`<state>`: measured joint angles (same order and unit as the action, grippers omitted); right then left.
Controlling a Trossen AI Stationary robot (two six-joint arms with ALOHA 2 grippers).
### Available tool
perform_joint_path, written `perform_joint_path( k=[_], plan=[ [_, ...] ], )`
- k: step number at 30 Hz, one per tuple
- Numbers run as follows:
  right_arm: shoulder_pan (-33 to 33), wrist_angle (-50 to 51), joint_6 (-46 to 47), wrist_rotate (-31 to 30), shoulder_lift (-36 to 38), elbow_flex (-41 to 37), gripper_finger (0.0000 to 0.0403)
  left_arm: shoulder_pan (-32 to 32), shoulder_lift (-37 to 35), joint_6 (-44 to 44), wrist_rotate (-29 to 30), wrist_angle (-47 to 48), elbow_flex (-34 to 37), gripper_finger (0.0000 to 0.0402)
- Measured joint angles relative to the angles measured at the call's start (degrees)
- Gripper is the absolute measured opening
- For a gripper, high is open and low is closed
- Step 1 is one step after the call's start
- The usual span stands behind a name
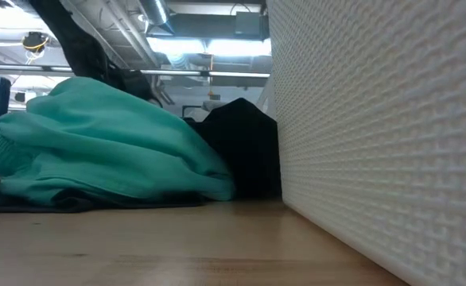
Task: Sort clothes
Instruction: Put the white dress into the top white laundry bin
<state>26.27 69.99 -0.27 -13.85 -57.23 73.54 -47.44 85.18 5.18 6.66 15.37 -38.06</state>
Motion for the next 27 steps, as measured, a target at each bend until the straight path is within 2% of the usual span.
perform_joint_path(
  k=[5, 7, 11, 15, 21, 27],
  plan=[
    [0.0, 0.0, 0.0, 0.0, 0.0, 0.0, 0.028, 0.3, 0.3, -1.4, 0.0, -0.2, 0.0, 0.0026],
    [0.0, 0.0, 0.0, 0.0, 0.0, 0.0, 0.028, 0.9, -0.8, -2.5, 0.3, 0.4, 0.1, 0.0011],
    [0.0, 0.2, 0.0, 0.0, 0.0, -0.1, 0.028, 2.0, -5.8, -2.7, 3.0, 3.4, -0.9, 0.0009],
    [0.0, 0.4, 0.0, 0.0, 0.0, -0.2, 0.028, 3.8, -13.8, -2.6, 4.0, 3.9, -2.1, 0.0006],
    [0.0, 0.3, 0.0, 0.0, 0.0, -0.2, 0.028, 7.0, -25.9, -3.2, 4.3, 2.9, -3.1, 0.0004],
    [0.0, -1.7, -0.2, 0.0, 0.0, -0.2, 0.028, 10.1, -34.9, -5.4, 4.2, -0.2, -3.1, 0.0003]
  ],
)
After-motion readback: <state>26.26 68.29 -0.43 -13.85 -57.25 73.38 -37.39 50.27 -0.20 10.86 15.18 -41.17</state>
